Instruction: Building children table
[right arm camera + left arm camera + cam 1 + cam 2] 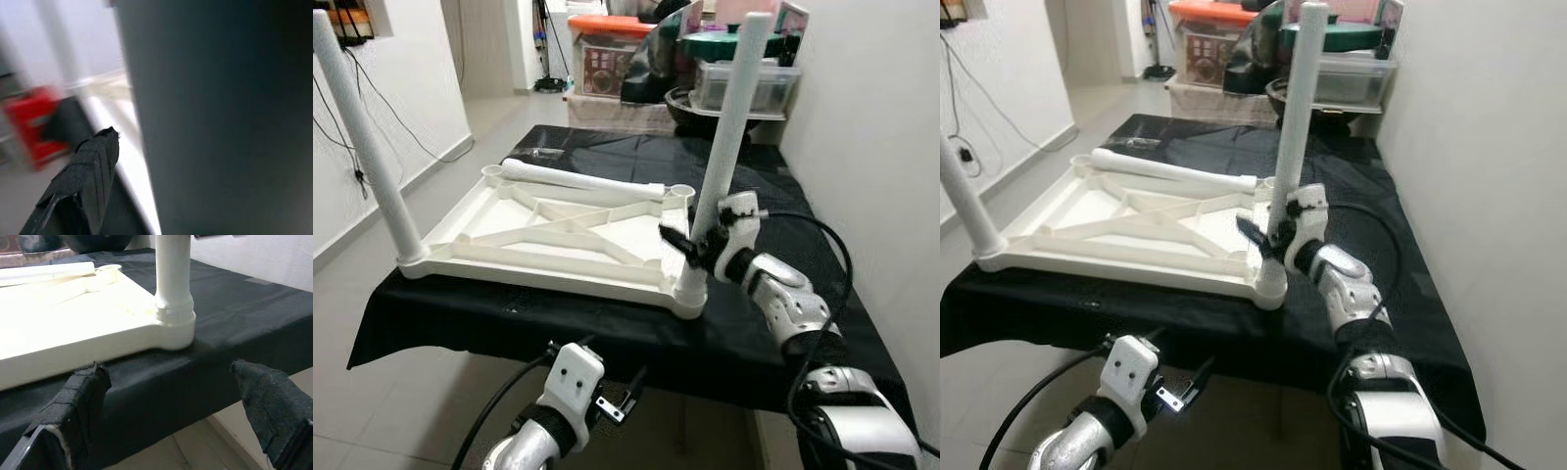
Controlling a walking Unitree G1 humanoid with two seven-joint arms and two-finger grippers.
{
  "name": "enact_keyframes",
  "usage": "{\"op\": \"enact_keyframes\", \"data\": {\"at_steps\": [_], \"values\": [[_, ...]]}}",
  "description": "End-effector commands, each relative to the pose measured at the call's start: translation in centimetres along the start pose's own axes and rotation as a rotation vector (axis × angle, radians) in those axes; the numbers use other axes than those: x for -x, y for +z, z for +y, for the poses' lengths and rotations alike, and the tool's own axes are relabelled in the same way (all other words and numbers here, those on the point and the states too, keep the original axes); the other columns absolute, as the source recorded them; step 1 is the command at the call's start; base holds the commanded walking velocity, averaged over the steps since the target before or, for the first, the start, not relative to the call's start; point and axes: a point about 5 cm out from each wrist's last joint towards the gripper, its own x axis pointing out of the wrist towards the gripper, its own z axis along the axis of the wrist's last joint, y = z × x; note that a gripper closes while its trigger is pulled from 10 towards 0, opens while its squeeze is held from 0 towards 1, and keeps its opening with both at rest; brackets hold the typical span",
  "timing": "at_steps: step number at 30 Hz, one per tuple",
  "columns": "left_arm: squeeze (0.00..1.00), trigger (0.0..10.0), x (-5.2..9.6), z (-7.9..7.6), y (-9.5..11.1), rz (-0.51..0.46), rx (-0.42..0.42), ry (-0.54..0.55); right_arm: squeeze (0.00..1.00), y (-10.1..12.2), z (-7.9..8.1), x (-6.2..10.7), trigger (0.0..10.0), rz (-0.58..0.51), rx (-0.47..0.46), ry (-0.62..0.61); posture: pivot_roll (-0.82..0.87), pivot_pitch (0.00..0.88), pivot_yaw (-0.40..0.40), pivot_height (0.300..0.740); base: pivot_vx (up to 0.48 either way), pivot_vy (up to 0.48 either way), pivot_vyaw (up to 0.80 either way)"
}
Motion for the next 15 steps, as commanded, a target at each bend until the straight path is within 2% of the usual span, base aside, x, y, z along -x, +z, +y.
{"op": "enact_keyframes", "data": {"at_steps": [1, 4, 5, 6, 7, 8, 9, 11, 13, 14, 15], "values": [[0.00, 10.0, 0.1, 0.1, -0.5, 0.018, -0.004, 0.001, 0.00, -0.4, 2.2, -0.9, 10.0, 0.036, -0.004, 0.242, 0.07, 0.000, -0.078, 0.740, 0.000, 0.000, 0.00], [0.00, 10.0, 0.1, 0.1, -0.5, 0.018, -0.004, 0.001, 0.00, -0.4, 2.2, -0.9, 10.0, 0.036, -0.004, 0.242, 0.07, 0.000, -0.078, 0.740, 0.000, 0.000, 0.00], [0.00, 10.0, 0.1, 0.1, -0.5, 0.018, -0.004, 0.001, 0.00, -0.2, 2.7, -1.0, 10.0, 0.036, -0.001, 0.301, 0.07, 0.000, -0.079, 0.740, 0.000, 0.000, 0.00], [0.00, 10.0, 0.1, 0.1, -0.5, 0.020, -0.004, 0.002, 0.00, 0.1, 2.7, -1.8, 4.3, 0.021, 0.021, 0.301, 0.08, 0.000, -0.079, 0.740, 0.000, 0.000, 0.00], [0.00, 10.0, 0.1, 0.1, -0.5, 0.020, -0.004, 0.002, 0.00, 0.1, 2.7, -1.8, 4.3, 0.021, 0.021, 0.301, 0.08, 0.000, -0.079, 0.740, 0.000, 0.000, 0.00], [0.00, 10.0, 0.2, 0.1, -0.5, 0.020, -0.004, 0.002, 0.00, 0.2, 2.5, -2.6, 0.0, 0.023, 0.052, 0.246, 0.07, 0.000, -0.079, 0.740, 0.000, 0.000, 0.00], [0.00, 10.0, 0.2, 0.1, -0.5, 0.020, -0.004, 0.002, 0.00, 0.2, 2.5, -2.6, 0.0, 0.023, 0.052, 0.246, 0.07, 0.000, -0.079, 0.740, 0.000, 0.000, 0.00], [0.00, 10.0, 0.2, 0.1, -0.5, 0.021, -0.005, 0.002, 0.00, 0.2, 1.8, -3.6, 0.0, 0.015, 0.080, 0.108, 0.08, 0.000, -0.080, 0.740, 0.000, 0.000, 0.00], [0.00, 10.0, 0.2, 0.1, -0.5, 0.021, -0.005, 0.002, 0.00, 0.2, 1.8, -3.6, 0.0, 0.015, 0.080, 0.108, 0.08, 0.000, -0.080, 0.740, 0.000, 0.000, 0.00], [0.00, 10.0, 0.2, 0.2, -0.5, 0.021, -0.006, 0.003, 0.00, 0.2, 1.3, -3.8, 0.0, 0.002, 0.073, 0.010, 0.08, 0.000, -0.081, 0.740, 0.000, 0.000, 0.00], [0.00, 10.0, 0.2, 0.2, -0.5, 0.021, -0.006, 0.003, 0.00, 0.2, 1.3, -3.8, 0.0, 0.002, 0.073, 0.010, 0.08, 0.000, -0.081, 0.740, 0.000, 0.000, 0.00]]}}
